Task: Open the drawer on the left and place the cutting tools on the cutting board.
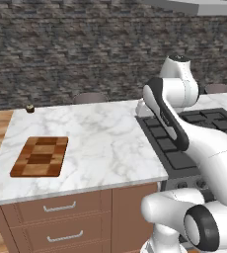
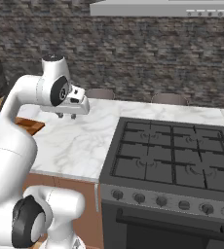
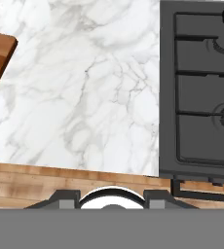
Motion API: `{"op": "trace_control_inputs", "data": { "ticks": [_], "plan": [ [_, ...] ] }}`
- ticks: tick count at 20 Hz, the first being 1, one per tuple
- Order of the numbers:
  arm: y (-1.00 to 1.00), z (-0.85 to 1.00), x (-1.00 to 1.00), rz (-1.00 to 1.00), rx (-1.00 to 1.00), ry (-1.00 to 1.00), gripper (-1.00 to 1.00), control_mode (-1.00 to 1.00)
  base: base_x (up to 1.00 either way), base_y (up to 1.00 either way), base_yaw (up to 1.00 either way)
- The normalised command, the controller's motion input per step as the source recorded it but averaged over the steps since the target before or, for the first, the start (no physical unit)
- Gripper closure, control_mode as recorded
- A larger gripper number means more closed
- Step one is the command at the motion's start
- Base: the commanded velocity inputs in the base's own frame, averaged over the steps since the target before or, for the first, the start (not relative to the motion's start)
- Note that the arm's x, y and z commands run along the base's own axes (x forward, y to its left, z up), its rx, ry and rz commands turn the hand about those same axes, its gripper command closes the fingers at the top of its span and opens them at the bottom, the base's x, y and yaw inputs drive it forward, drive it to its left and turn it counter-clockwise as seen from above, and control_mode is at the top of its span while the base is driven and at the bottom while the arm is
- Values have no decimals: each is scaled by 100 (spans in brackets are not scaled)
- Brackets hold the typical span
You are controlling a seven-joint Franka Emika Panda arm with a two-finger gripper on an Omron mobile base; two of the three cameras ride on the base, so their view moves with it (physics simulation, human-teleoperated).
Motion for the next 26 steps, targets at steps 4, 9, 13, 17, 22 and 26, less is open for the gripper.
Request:
{"op": "trace_control_inputs", "data": {
  "ticks": [4, 9, 13, 17, 22, 26],
  "plan": [
    [18, -1, -4, 1, -2, 0, -100, -100, 0, 0, 0],
    [75, -11, -17, 8, -13, 2, -100, -100, 0, 0, 0],
    [93, -14, -22, 12, -13, 0, -100, -100, 0, 0, 0],
    [99, -23, -30, 16, -16, -1, -100, -100, 0, 0, 0],
    [99, -24, -43, 19, -20, -10, -100, -100, 0, 0, 0],
    [74, -27, -40, 17, -19, -15, -100, -100, 0, 0, 0]
  ]
}}
